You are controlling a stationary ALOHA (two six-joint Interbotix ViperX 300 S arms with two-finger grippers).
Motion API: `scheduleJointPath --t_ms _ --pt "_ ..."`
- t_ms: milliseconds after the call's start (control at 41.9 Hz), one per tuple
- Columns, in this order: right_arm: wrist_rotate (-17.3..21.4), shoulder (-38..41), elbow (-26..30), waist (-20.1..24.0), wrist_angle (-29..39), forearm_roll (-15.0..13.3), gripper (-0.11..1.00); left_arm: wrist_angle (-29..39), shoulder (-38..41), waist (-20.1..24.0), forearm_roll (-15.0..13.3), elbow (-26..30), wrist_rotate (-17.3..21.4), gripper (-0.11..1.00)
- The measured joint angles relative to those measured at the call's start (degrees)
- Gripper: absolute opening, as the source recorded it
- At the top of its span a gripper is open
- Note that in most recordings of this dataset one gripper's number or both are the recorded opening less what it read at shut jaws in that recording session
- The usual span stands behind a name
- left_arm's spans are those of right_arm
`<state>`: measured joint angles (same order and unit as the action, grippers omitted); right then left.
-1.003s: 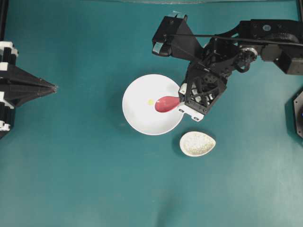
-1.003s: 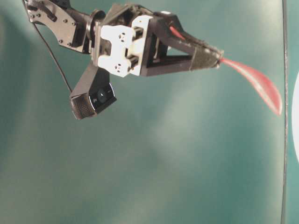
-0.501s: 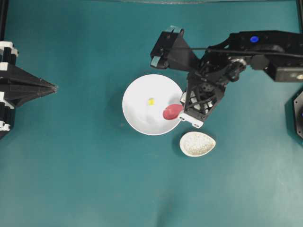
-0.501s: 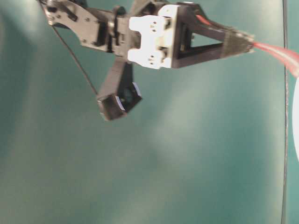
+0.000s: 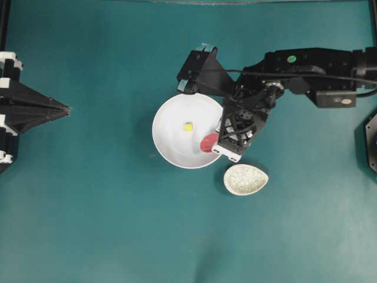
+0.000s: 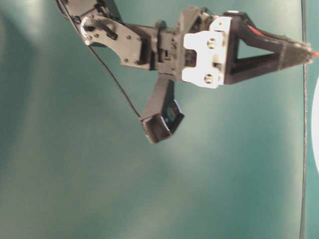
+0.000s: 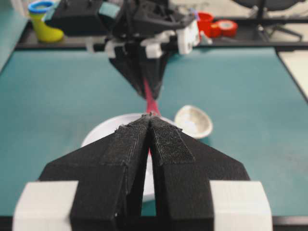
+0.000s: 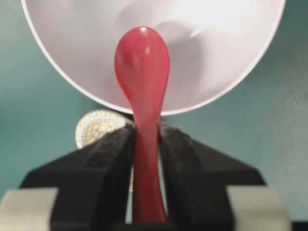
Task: Scoop the yellow hexagonal prism block from the bowl with a spoon using the right arm.
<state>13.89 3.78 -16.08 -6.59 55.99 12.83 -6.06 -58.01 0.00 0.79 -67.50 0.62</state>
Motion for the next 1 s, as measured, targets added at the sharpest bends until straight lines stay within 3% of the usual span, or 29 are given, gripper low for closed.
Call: scheduleJointPath --t_ms 788,1003 --pt "-0.79 4.57 0.0 0.09 -8.88 0.0 0.24 0.0 0.0 0.0 0.0 0.0 -0.09 0.0" --pt "-0.79 4.83 0.0 0.0 -12.74 -1.23 0.24 0.0 0.0 0.0 0.0 0.0 0.0 0.0"
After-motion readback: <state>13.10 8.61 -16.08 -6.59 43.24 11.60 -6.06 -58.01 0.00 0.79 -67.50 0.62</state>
